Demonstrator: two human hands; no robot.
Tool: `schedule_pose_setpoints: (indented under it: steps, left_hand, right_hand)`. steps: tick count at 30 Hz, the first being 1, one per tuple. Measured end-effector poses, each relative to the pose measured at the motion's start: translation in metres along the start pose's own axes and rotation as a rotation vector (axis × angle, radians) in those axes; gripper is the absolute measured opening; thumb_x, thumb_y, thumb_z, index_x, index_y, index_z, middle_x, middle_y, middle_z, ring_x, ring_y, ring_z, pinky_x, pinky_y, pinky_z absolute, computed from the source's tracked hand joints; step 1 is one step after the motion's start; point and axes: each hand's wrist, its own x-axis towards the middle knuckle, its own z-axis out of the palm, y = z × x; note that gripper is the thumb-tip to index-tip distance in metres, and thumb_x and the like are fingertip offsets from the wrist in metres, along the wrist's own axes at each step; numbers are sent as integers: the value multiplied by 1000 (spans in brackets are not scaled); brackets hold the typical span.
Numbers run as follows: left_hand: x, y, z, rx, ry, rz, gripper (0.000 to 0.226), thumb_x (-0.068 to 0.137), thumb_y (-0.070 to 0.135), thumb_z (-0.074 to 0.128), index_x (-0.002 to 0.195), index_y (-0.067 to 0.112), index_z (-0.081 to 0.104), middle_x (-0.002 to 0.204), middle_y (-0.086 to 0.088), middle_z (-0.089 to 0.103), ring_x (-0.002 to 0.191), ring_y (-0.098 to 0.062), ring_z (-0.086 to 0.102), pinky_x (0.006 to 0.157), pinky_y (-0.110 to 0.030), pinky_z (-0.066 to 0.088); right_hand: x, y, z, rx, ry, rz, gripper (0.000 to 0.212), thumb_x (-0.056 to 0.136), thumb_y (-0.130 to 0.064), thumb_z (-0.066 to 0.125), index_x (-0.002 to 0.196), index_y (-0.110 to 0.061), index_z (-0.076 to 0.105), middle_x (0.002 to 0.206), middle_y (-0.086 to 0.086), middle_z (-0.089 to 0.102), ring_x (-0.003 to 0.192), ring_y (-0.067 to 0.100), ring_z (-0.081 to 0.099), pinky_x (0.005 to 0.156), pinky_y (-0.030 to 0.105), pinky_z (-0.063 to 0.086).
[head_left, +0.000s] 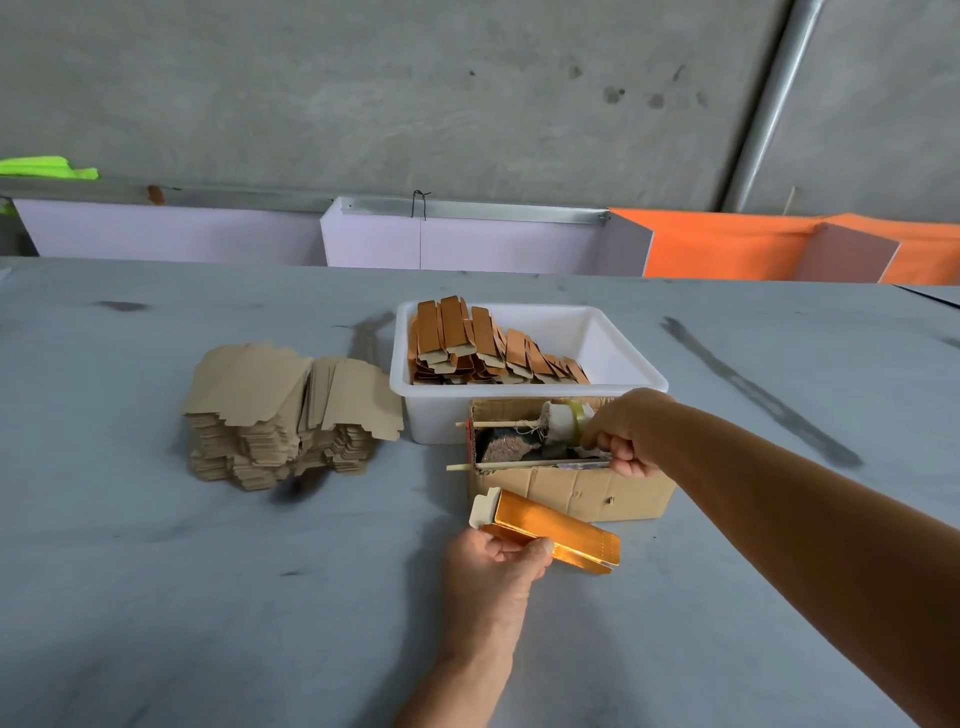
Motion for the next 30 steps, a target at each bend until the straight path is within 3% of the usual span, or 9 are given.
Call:
schedule_pose_setpoints:
  steps: [7, 10, 13, 16, 22, 30]
  left_hand:
    - [0, 0, 0, 8, 2, 16, 15, 72, -2, 74, 69, 10, 67, 60, -4, 71, 56, -14, 68, 55, -20, 52]
    - [0, -1, -1, 26, 1, 18, 12, 73, 0, 75, 71, 9, 67, 62, -4, 71, 59, -16, 69, 59, -23, 53]
    - [0, -2, -1, 42, 2, 27, 12, 73, 2, 75, 71, 10, 67, 62, -3, 72, 60, -16, 70, 58, -21, 52]
    - [1, -2, 0, 36, 5, 21, 12, 73, 1, 75, 71, 10, 67, 62, -3, 71, 59, -16, 70, 55, -18, 51]
    - [3, -2, 1, 2, 5, 6, 10, 74, -3, 73, 75, 4, 66, 62, -5, 71, 58, -16, 69, 53, -17, 52]
    - [2, -1, 1, -9, -1, 7, 7, 75, -4, 72, 75, 1, 67, 61, -8, 70, 54, -15, 67, 56, -25, 53]
  right_hand:
    - [-6, -3, -17, 3, 21, -50, 35, 88, -6, 60, 56, -6, 47, 29, -1, 38, 26, 7, 30, 37, 18, 37]
    - [-5, -2, -26, 6, 90, -106, 26, 86, -3, 61, 62, -5, 51, 33, 1, 43, 29, 7, 31, 36, 14, 35]
    - [-4, 0, -29, -12, 111, -173, 13, 84, 0, 64, 73, -1, 57, 52, 9, 59, 25, 7, 37, 39, 17, 38]
    - [-3, 4, -31, -2, 62, -186, 4, 84, 0, 65, 83, 1, 61, 65, 12, 65, 36, 8, 43, 45, 22, 39]
    - [5, 12, -43, -5, 136, -234, 11, 78, 5, 69, 88, 5, 66, 56, 8, 58, 44, 11, 46, 45, 21, 37]
    - [4, 9, -27, -184, 62, -343, 31, 73, -5, 76, 103, -2, 67, 86, 11, 59, 68, 15, 47, 54, 21, 39]
